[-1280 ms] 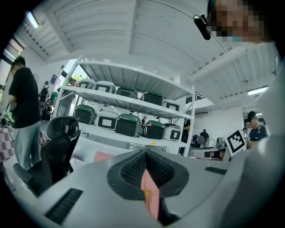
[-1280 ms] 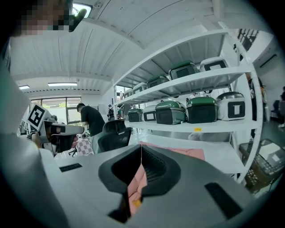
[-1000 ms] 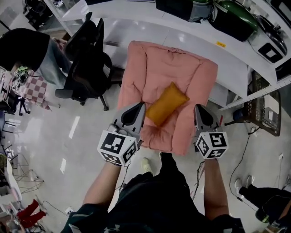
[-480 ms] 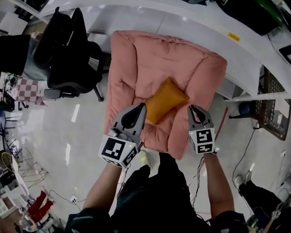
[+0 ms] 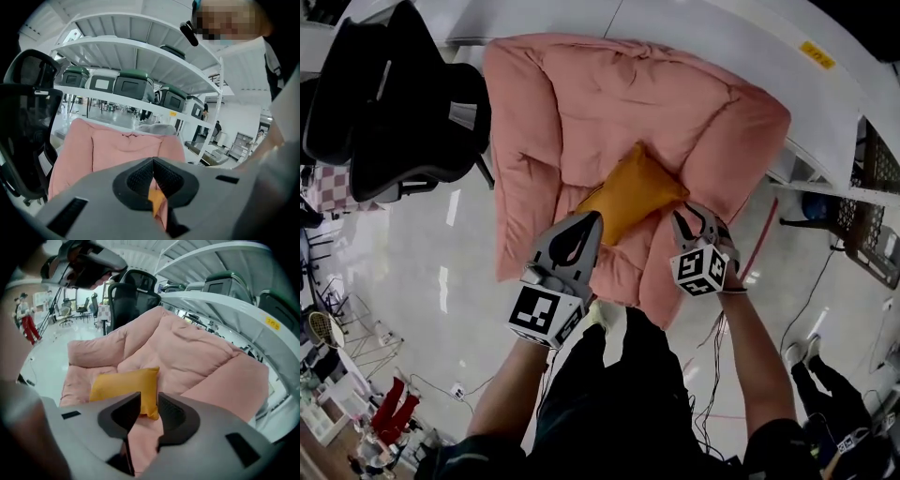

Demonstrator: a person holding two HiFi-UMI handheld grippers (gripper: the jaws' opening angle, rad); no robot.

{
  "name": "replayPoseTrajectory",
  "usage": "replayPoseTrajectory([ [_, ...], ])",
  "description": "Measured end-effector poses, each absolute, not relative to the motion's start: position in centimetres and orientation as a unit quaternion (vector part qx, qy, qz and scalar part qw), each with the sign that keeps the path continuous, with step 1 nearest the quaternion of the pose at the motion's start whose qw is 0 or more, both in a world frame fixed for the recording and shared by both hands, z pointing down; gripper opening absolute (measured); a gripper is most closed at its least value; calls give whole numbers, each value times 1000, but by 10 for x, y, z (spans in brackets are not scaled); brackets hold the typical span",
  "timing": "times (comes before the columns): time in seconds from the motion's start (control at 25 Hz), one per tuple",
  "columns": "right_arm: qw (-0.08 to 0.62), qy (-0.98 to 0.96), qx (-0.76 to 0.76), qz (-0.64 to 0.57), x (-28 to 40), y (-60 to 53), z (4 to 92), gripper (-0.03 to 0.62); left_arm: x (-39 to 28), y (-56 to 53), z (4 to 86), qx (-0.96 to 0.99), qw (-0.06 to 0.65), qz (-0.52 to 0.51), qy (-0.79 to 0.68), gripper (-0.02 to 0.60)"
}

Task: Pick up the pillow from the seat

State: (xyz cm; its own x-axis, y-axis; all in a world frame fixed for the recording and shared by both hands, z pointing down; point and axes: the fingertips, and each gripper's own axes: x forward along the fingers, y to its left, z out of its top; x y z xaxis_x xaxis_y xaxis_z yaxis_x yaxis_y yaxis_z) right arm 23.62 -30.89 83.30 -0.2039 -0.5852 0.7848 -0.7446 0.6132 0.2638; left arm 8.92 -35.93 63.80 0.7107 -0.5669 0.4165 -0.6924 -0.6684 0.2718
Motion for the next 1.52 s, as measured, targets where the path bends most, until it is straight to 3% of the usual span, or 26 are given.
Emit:
replayPoseTrajectory([
  [0.32,595,-735,325,-26,239,-306,914,156,91,-369,671,886,238,167,-361,5],
  [0.6,635,-706,307,-54,241,-315,945,212,85,-372,685,877,248,170,-375,5],
  [0.88,679,-664,300,-90,254,-329,965,213,79,-373,697,868,255,169,-391,5],
  [1.04,687,-657,290,-111,252,-332,970,164,79,-373,696,868,255,168,-391,5],
  [1.24,672,-678,279,-102,247,-331,969,52,78,-366,692,868,257,176,-386,5],
  [1.52,629,-720,291,-24,230,-323,949,28,67,-358,679,873,241,180,-384,5],
])
